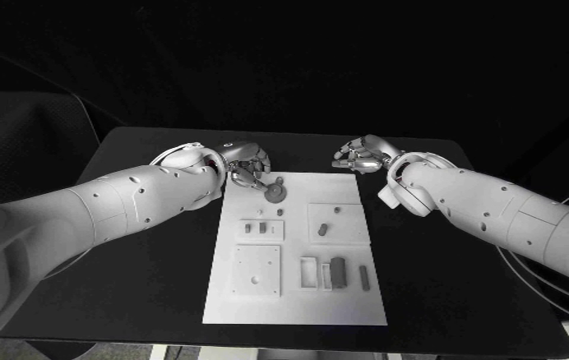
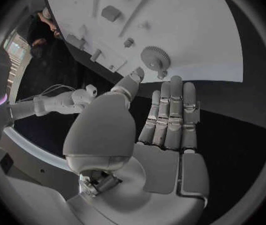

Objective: Assemble the parts on the task board

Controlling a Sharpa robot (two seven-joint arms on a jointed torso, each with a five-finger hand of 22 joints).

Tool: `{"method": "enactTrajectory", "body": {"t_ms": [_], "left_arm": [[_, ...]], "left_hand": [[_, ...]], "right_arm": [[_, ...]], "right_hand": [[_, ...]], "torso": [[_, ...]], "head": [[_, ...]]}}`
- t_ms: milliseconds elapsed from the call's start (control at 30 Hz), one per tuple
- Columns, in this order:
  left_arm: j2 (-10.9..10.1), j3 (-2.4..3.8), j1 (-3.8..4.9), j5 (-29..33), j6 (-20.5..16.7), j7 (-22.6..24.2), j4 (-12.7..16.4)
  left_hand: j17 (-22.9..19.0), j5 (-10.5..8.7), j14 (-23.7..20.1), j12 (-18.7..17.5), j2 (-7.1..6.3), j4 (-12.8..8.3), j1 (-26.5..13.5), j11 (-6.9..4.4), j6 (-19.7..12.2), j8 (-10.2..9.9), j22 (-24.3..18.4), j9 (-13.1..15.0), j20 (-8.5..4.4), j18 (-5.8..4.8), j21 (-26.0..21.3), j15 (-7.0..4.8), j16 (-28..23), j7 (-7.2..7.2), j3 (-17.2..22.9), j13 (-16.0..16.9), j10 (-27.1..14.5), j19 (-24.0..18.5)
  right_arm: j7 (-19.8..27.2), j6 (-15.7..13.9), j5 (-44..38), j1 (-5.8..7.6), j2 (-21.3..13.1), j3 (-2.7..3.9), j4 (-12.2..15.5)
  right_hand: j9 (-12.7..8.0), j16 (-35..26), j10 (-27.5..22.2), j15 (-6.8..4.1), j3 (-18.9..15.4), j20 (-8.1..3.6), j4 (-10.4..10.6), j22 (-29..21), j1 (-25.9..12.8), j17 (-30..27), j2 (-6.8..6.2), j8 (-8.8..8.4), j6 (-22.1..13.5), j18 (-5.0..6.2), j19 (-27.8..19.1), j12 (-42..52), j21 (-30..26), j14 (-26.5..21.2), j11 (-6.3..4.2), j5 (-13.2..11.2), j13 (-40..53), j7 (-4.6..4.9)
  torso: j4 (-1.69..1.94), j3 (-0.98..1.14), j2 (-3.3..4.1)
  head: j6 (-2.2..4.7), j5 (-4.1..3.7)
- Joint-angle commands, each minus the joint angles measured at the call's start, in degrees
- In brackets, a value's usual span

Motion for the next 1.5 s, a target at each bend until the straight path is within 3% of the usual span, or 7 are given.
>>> {"method": "enactTrajectory", "body": {"t_ms": [33, 367, 533, 933, 1333, 1400, 1500], "left_arm": [[0.9, -0.29, 0.04, -7.8, -3.1, 2.1, 0.7], [1.9, -0.28, 0.01, -12.6, -0.9, 1.0, 3.7], [2.1, -0.28, 0.01, -14.7, 1.0, 0.1, 4.6], [2.3, -0.28, 0.01, -18.9, 5.4, -0.9, 5.5], [2.4, -0.29, -0.04, -23.1, 3.3, -2.5, 6.6], [2.4, -0.29, -0.04, -23.5, 2.6, -2.3, 6.6], [2.4, -0.29, -0.04, -24.1, 2.8, -2.5, 6.7]], "left_hand": [[-0.2, -0.13, -0.6, -0.3, 0.35, -0.1, 0.9, 0.01, 0.4, 0.4, 0.0, -0.1, 0.11, -0.24, -0.7, 0.43, -1.0, -0.94, -0.8, 0.0, -0.2, -0.6], [0.4, -0.10, -0.8, 0.8, 0.60, 0.1, 4.4, 0.03, 1.1, 0.5, 0.2, -0.5, 0.31, -0.47, -1.4, 0.43, -1.7, -2.51, -0.8, 0.7, -0.6, -1.0], [1.6, -0.11, -9.6, 1.3, 1.92, 1.2, 4.9, 0.49, 2.5, 0.2, 0.3, -1.8, 1.28, -2.50, -4.3, 1.99, -6.3, -3.99, -1.9, 1.2, -7.6, -7.0], [2.8, -0.08, -14.4, 1.8, 2.92, 1.0, 7.1, -0.08, 4.2, 0.6, 0.8, -2.3, 1.52, -3.26, -4.7, 1.89, -8.1, -4.57, -0.6, 1.3, -10.9, -8.9], [4.8, -0.18, -20.8, 3.0, 1.04, 1.1, 7.0, -0.42, 5.4, 0.6, 0.9, -3.1, 1.95, -5.08, -6.8, 2.12, -9.2, -4.07, -1.1, 1.6, -14.1, -15.1], [9.4, -0.19, -16.8, 5.9, 0.99, 1.1, 6.9, -0.84, 5.5, 0.5, 2.6, -3.8, 1.08, -4.60, -3.9, 1.70, -4.7, -4.25, -2.0, 2.7, -12.1, -12.1], [31.6, -0.19, -7.1, 25.8, 1.43, 1.5, 7.7, -2.59, 6.1, 0.2, 9.7, -5.9, -4.33, 0.38, 11.0, -2.08, 24.1, -4.83, -5.3, 12.7, -3.1, 8.9]], "right_arm": [[0.4, 1.0, 0.0, -0.12, 0.1, 0.00, 0.0], [0.4, 1.0, 0.0, -0.15, 0.4, 0.01, -0.1], [0.4, 1.0, 0.0, -0.15, 0.4, 0.01, -0.2], [0.2, 0.9, 0.0, -0.15, 0.4, 0.01, -0.1], [0.3, 1.0, 0.0, -0.15, 0.4, 0.01, -0.1], [0.3, 1.0, 0.0, -0.15, 0.4, 0.01, -0.1], [0.3, 1.0, 0.0, -0.15, 0.4, 0.01, -0.1]], "right_hand": [[-0.1, 0.0, -0.5, -0.02, 0.3, 0.03, -0.1, -0.1, -0.5, -0.1, 0.00, 0.36, -0.1, -0.66, -0.3, 0.4, 1.3, -0.5, 0.10, -0.3, -0.1, 0.35], [-0.1, 0.0, -0.5, -0.02, 0.3, 0.02, -0.1, -0.1, -0.5, -0.1, 0.03, 0.37, -0.1, -0.66, -0.3, 0.4, 1.3, -0.5, 0.10, -0.3, -0.1, 0.35], [-0.1, 0.0, -0.5, -0.02, 0.3, 0.02, -0.1, -0.1, -0.5, -0.1, 0.05, 0.37, -0.1, -0.66, -0.3, 0.4, 1.3, -0.5, 0.10, -0.3, -0.1, 0.35], [-0.1, 0.0, -0.5, -0.02, 0.3, 0.02, -0.1, -0.1, -0.5, -0.1, 0.10, 0.37, -0.1, -0.66, -0.3, 0.4, 1.3, -0.5, 0.10, -0.3, -0.1, 0.35], [-0.1, 0.0, -0.5, -0.03, 0.4, 0.02, -0.1, -0.1, -0.5, -0.1, 0.14, 0.38, -0.1, -0.65, -0.3, 0.4, 1.3, -0.5, 0.10, -0.3, -0.1, 0.34], [-0.1, 0.0, -0.5, -0.03, 0.4, 0.02, -0.1, -0.1, -0.5, -0.1, 0.15, 0.38, -0.1, -0.65, -0.3, 0.4, 1.3, -0.5, 0.10, -0.3, -0.1, 0.34], [-0.1, 0.0, -0.5, -0.03, 0.4, 0.02, -0.1, -0.1, -0.5, -0.1, 0.16, 0.38, -0.1, -0.65, -0.3, 0.4, 1.3, -0.4, 0.10, -0.3, -0.1, 0.34]], "torso": [[-0.07, -0.06, 0.07], [-0.07, 0.02, 0.05], [-0.04, 0.09, 0.03], [-0.02, 0.11, 0.04], [-0.01, 0.07, 0.04], [-0.01, 0.08, 0.05], [0.00, 0.08, 0.04]], "head": [[-0.04, -0.07], [-0.33, -0.58], [-0.47, -0.80], [-0.83, -1.14], [-1.18, -1.40], [-1.18, -1.45], [-1.18, -1.45]]}}
